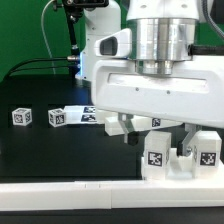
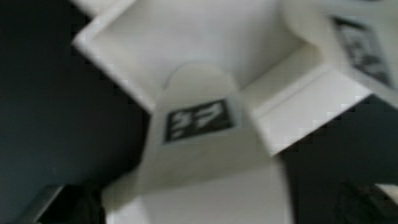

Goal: Assemble chair

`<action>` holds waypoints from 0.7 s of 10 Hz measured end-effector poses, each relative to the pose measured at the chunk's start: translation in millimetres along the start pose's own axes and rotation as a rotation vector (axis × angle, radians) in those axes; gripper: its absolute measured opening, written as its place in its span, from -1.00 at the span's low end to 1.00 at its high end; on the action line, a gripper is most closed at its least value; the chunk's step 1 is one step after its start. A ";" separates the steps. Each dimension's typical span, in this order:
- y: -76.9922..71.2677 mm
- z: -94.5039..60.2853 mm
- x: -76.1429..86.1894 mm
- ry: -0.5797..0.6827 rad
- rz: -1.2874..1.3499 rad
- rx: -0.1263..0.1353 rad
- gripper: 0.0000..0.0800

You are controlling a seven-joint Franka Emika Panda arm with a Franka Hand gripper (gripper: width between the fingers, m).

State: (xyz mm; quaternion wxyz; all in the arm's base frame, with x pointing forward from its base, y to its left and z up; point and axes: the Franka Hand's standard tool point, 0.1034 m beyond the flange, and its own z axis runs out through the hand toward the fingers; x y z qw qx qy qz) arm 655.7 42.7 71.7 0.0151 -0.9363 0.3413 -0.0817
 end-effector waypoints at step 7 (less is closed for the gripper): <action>5.6 0.9 1.3 -0.025 0.492 -0.032 -0.29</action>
Offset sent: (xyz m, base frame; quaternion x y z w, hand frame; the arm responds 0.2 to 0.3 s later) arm 0.0000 0.0000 0.0000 0.0000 0.0000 0.1938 0.9810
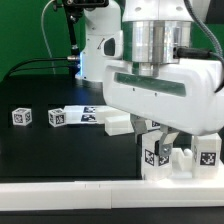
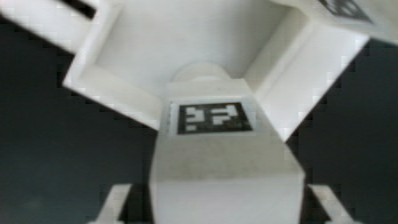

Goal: Assemble chair

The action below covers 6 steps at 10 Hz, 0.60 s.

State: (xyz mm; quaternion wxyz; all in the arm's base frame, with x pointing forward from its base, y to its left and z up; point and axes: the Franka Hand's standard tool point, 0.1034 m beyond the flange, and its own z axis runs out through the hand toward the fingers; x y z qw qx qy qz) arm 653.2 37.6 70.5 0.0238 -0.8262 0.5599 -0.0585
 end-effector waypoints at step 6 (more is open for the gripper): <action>6.4 -0.2 1.3 -0.046 0.628 -0.051 -0.28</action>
Offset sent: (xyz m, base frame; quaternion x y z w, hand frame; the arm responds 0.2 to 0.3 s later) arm 0.0258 -0.0049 0.0054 0.0599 -0.0571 0.3188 0.9442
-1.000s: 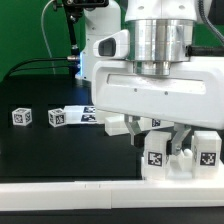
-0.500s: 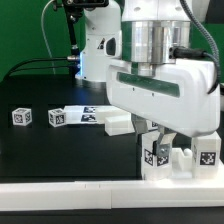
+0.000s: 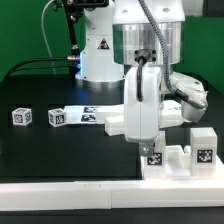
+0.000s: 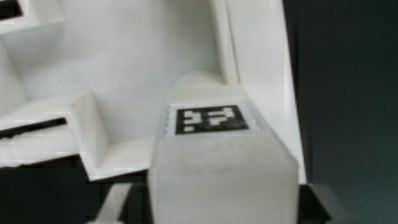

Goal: Assemble chair

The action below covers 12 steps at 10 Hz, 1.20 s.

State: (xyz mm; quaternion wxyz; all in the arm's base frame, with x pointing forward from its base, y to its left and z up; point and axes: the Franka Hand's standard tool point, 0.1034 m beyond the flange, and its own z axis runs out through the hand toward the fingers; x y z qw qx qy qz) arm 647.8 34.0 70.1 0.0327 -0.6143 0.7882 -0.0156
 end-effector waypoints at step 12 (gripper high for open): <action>9.8 -25.3 -8.7 -0.031 -0.134 0.014 0.62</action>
Offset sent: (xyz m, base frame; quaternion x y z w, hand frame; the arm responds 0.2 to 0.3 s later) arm -0.0119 0.0036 0.0127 -0.0055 0.0129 -0.0446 0.9989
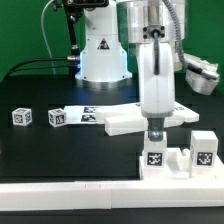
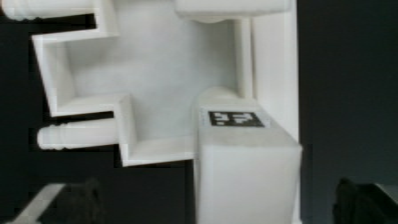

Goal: Assemble chair

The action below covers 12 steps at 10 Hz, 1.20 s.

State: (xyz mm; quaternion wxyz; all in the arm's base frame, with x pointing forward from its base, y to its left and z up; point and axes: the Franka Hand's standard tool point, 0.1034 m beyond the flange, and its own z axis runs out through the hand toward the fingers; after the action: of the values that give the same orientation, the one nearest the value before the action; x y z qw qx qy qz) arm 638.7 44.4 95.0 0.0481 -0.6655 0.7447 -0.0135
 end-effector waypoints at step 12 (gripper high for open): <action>36.5 -1.2 -1.4 0.038 -1.341 0.045 0.62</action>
Offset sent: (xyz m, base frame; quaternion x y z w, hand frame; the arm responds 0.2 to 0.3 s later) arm -0.0498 0.0247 0.0146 0.0358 -0.0081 -0.3212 0.9463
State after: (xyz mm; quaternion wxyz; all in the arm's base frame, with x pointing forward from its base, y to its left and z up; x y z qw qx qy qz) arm 602.6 50.0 93.2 0.0300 -0.9826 0.1702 -0.0677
